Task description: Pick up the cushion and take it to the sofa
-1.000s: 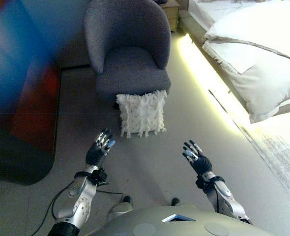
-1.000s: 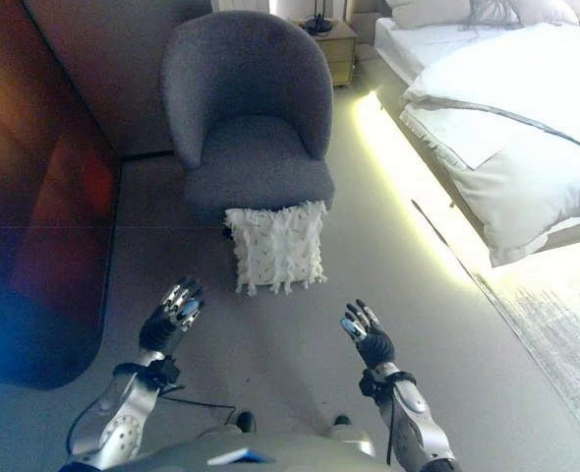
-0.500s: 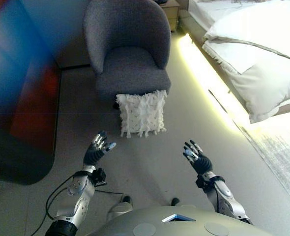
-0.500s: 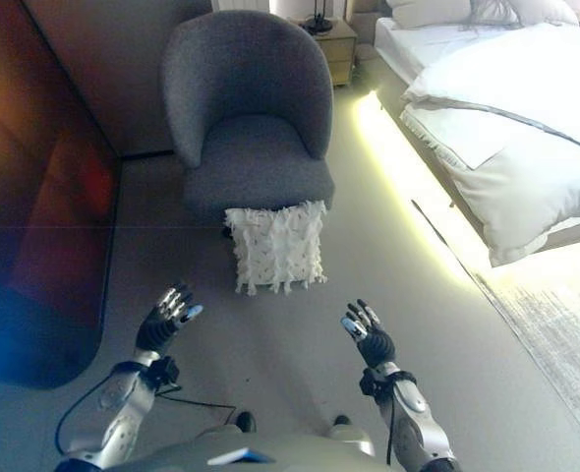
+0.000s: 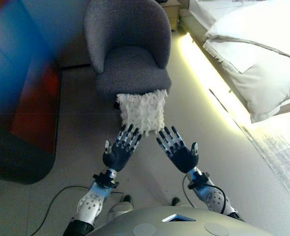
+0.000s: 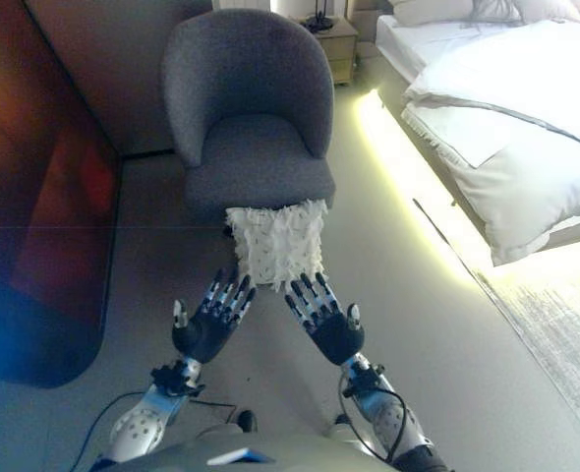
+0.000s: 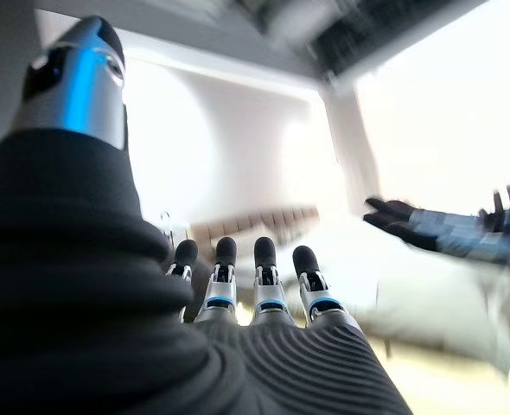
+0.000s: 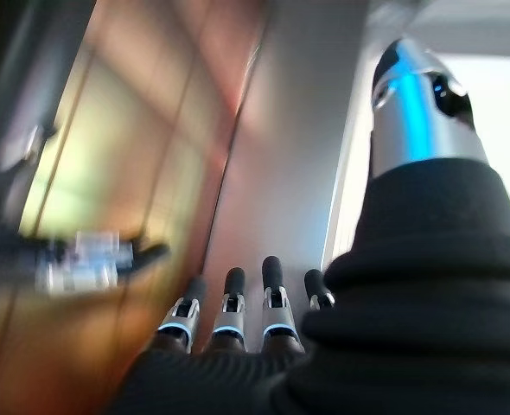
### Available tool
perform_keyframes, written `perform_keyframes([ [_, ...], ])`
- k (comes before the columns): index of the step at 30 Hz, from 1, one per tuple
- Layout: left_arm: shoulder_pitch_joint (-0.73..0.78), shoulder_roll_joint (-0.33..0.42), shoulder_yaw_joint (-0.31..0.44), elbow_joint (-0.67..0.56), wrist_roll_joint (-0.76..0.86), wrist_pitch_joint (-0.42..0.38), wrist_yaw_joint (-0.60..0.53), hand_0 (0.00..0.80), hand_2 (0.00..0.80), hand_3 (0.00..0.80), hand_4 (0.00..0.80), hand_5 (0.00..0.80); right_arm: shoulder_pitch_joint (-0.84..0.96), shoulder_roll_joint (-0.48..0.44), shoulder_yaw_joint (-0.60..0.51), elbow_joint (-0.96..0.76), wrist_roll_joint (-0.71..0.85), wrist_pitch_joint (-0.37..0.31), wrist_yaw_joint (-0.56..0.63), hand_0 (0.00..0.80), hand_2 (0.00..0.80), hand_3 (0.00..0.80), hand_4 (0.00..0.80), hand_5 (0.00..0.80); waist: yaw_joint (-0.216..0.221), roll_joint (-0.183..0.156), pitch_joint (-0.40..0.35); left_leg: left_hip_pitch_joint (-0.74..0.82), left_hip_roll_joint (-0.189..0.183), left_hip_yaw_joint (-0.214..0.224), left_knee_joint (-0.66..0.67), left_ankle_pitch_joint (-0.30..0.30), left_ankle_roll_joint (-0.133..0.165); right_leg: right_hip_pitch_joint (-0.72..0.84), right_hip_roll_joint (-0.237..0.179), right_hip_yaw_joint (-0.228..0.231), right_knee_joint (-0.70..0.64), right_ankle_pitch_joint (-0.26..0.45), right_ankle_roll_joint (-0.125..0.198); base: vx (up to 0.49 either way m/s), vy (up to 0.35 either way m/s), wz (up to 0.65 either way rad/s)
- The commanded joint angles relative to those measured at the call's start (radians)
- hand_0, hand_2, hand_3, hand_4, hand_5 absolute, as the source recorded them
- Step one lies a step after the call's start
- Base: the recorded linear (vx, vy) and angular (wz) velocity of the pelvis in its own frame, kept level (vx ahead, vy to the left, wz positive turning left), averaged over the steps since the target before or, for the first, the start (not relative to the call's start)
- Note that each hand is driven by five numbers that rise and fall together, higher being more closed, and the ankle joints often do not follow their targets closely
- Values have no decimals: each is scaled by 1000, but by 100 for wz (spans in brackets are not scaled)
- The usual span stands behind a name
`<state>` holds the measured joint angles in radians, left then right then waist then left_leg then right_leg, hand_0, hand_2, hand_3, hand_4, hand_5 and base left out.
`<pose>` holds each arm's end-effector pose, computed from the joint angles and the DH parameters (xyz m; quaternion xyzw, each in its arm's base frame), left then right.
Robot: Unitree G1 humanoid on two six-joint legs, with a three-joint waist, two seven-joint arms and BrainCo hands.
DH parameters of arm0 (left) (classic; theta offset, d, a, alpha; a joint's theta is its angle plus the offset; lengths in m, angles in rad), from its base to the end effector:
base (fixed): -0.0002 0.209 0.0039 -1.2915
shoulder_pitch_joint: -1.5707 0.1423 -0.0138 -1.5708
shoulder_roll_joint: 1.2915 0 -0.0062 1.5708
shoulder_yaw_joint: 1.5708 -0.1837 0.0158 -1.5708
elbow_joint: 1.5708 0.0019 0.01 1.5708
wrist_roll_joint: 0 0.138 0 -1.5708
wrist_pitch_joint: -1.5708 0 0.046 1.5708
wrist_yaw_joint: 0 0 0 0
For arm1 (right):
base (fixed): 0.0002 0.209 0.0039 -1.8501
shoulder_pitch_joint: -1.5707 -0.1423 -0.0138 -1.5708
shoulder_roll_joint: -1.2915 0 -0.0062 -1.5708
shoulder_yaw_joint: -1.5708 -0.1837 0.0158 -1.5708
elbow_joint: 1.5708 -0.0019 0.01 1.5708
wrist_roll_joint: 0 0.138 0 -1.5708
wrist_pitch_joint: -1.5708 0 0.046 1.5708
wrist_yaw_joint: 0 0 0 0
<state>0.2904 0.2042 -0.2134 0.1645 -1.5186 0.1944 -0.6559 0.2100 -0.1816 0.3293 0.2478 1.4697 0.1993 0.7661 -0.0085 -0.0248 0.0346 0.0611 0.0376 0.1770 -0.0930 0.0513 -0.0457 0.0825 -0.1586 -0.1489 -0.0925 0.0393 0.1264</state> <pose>0.1178 0.1572 -0.0355 -0.6677 0.0807 -0.1914 0.7149 0.1268 -0.1313 -0.0420 0.6646 0.0989 0.2747 0.6878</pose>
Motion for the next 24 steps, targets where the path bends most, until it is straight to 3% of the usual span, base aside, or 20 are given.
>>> perform_keyframes([
  [1, -49, -25, 16, 17, -85, 57, -89, 0, 0, 0, 0, 0, -39, 23, 0, -82, 96, 46, 88, 0, 0, 0, 0, 0, 19, 7, 1, 22, 18, 45, 6, -75, 20, 3, 14, -84, 6, 1, -1, 0, 0, 0],
  [5, -38, -34, 25, 15, -71, 68, -99, 0, 0, 0, 0, 0, -15, 30, -9, -77, 88, 69, 126, 0, 0, 0, 0, 0, 14, 8, -3, 23, 17, 50, 6, -76, 20, 4, 15, -77, 6, 0, -1, 0, 0, 0],
  [11, -41, -32, 29, -7, -55, 70, -62, 0, 0, 0, 0, 0, -10, 21, 1, -78, 74, 49, 109, 0, 0, 0, 0, 0, 13, 7, -10, 21, 17, 52, 6, -74, 20, 0, 17, -72, 5, 3, -3, 0, 0, 0],
  [14, -39, -24, 24, -11, -12, 32, -38, 0, 0, 0, 0, 0, -3, 14, 7, -85, 36, 21, 112, 0, 0, 0, 0, 0, 12, 6, -8, 23, 16, 51, 6, -75, 21, 2, 18, -70, 5, 2, -3, 0, 0, 0],
  [15, -38, -18, 22, -13, 21, 5, -21, 0, 0, 0, 0, 0, -1, 10, 10, -90, 12, -3, 94, 0, 0, 0, 0, 0, 12, 6, -9, 23, 15, 49, 6, -75, 21, 2, 18, -69, 5, 2, -3, 0, 0, 0],
  [17, -45, 30, 13, -25, 153, -126, 80, 0, 0, 0, 0, 0, -2, -16, 22, -99, -97, -116, -6, 0, 0, 0, 0, 0, 13, 5, -9, 21, 13, 43, 6, -72, 21, 0, 19, -69, 5, 4, -5, 0, 0, 0],
  [19, -61, 93, 9, -34, 314, -292, 235, 0, 0, 0, 0, 0, -13, -59, 27, -101, -282, -284, -177, 0, 0, 0, 0, 0, 14, 5, -9, 17, 12, 37, 6, -67, 20, -2, 20, -71, 5, 7, -5, 0, 0, 0],
  [21, -81, 138, 19, -54, 573, -445, 415, 0, 0, 0, 0, 0, -27, -100, 24, -109, -534, -393, -385, 0, 0, 0, 0, 0, 15, 2, -6, 13, 9, 28, 6, -63, 22, -5, 20, -72, 5, 8, -7, 0, 0, 0],
  [24, -93, 187, 30, -84, 824, -467, 570, 0, 0, 0, 0, 0, -28, -162, 16, -128, -831, -441, -577, 0, 0, 0, 0, 0, 13, -6, -6, 3, 8, 20, 6, -57, 23, -14, 24, -68, 5, 11, -9, 0, 0, 0],
])
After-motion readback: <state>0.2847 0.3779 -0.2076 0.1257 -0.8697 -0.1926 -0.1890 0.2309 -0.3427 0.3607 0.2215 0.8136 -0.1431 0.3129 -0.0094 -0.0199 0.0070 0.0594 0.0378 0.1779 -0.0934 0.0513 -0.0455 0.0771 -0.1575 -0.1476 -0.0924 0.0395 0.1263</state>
